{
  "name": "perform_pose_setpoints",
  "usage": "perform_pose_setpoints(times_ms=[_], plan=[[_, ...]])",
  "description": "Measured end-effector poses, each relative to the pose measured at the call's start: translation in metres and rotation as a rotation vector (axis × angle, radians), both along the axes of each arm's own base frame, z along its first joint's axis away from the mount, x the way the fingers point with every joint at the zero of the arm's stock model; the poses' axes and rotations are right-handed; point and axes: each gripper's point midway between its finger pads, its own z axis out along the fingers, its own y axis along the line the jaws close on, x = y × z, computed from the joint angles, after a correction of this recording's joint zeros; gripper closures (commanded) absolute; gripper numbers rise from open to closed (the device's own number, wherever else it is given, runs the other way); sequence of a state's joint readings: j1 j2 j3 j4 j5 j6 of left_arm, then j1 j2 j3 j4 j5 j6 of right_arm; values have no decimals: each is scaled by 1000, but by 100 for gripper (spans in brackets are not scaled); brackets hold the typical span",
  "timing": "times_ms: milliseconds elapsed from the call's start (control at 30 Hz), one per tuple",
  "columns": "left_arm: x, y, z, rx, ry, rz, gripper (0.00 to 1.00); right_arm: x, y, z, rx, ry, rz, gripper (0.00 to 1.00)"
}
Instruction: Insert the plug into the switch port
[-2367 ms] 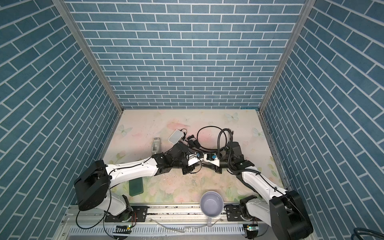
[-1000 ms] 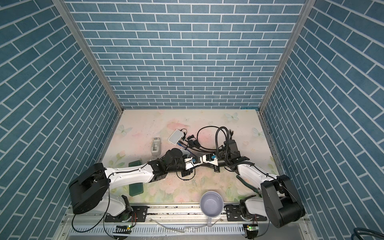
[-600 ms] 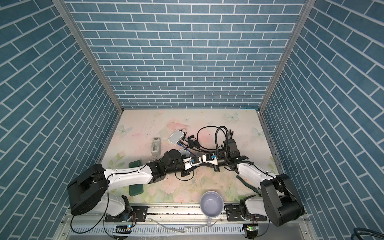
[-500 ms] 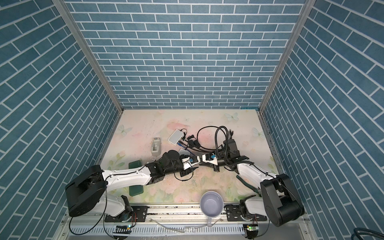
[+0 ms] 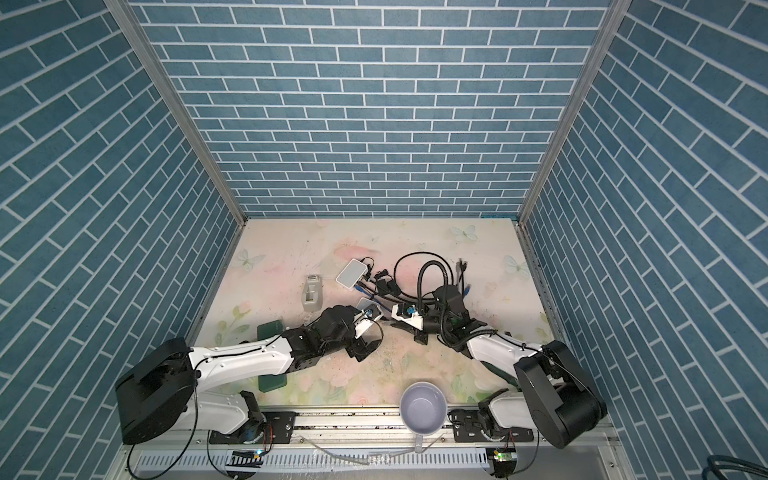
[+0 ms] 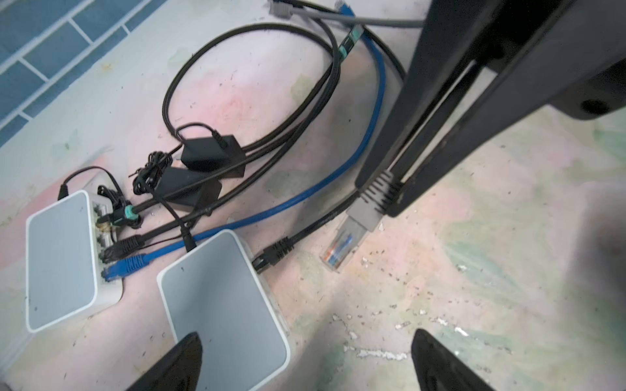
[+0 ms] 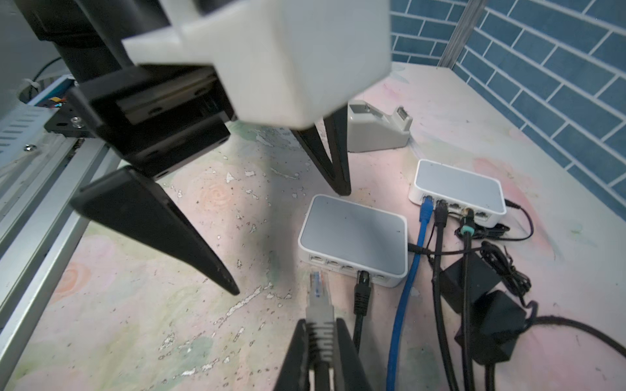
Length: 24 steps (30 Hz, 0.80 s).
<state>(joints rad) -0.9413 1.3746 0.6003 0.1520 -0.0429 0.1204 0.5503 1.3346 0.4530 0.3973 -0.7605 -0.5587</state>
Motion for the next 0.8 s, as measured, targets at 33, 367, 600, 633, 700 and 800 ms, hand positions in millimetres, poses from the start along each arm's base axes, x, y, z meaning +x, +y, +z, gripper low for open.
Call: perform_pose_setpoints(times_ms=[33,367,600,633,700,800], plan=[[0,3,-3,12,10,16,0,0,0,-4,-4,5,-14,100],[29,49,-47,101,125,272,0,8,3,-15,-4,7,-132,100],[42,41,-59,122,148,293,0,14,4,-11,9,1,-167,100],[44,39,-59,120,151,298,0,14,4,-11,11,0,-171,100],[50,37,-59,114,152,307,1,15,4,-11,13,1,-174,100],[57,36,-61,98,163,331,11,14,5,-15,9,9,-176,100]])
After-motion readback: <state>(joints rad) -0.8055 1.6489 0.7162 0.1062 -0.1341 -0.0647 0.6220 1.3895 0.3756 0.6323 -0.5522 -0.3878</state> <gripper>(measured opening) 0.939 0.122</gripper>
